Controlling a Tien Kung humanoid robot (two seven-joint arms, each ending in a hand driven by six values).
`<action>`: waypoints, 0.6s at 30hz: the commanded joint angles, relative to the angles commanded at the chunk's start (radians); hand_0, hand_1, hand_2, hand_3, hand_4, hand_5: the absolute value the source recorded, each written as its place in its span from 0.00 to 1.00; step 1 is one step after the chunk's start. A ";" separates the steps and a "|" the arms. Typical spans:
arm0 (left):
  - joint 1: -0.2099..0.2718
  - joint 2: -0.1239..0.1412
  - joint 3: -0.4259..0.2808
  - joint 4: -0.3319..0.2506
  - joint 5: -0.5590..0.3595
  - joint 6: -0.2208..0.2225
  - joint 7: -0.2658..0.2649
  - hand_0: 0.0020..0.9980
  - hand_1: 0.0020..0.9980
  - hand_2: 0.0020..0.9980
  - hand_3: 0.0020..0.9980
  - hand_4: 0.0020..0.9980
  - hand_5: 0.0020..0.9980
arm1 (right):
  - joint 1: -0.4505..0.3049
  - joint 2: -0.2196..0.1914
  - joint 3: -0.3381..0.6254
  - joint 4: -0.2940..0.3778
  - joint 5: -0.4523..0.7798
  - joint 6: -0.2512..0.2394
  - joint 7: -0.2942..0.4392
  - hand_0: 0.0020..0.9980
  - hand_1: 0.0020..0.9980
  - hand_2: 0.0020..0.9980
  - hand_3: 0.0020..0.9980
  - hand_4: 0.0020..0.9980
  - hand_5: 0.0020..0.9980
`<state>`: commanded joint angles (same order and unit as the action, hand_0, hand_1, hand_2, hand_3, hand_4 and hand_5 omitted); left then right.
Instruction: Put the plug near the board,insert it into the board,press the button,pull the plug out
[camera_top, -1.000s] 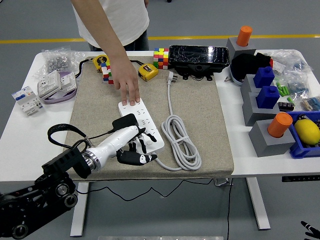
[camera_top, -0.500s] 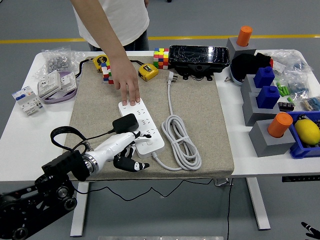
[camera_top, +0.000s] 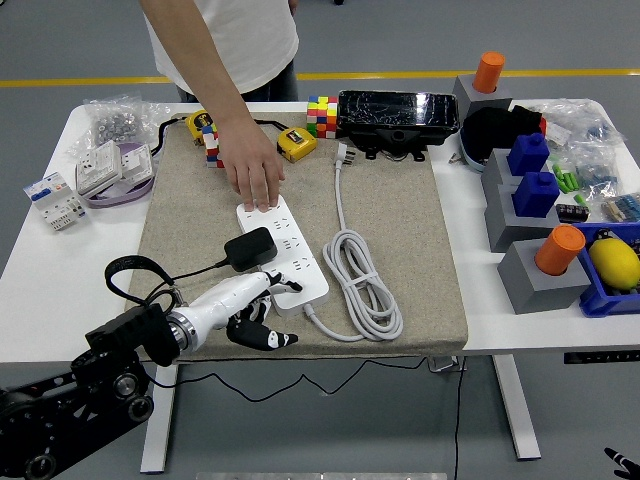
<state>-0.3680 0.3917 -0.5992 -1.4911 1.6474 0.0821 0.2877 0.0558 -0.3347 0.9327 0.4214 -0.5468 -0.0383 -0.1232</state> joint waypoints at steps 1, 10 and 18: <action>-0.001 -0.001 0.000 0.003 0.002 0.000 0.000 0.09 0.04 0.13 0.78 0.88 0.26 | 0.000 0.000 0.000 0.000 0.000 0.000 0.000 0.57 0.66 0.68 0.60 0.98 0.50; -0.003 -0.004 -0.008 -0.008 -0.006 0.016 -0.024 0.09 0.04 0.13 0.78 0.88 0.26 | 0.000 -0.001 0.007 0.000 -0.001 0.001 0.000 0.57 0.66 0.68 0.60 0.98 0.50; -0.012 -0.017 -0.003 0.016 -0.009 0.018 -0.018 0.09 0.04 0.12 0.77 0.87 0.26 | -0.002 0.003 0.010 0.001 -0.001 0.001 0.001 0.57 0.66 0.68 0.60 0.98 0.50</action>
<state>-0.3803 0.3748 -0.6017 -1.4748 1.6389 0.0998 0.2699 0.0536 -0.3317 0.9432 0.4223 -0.5481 -0.0377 -0.1222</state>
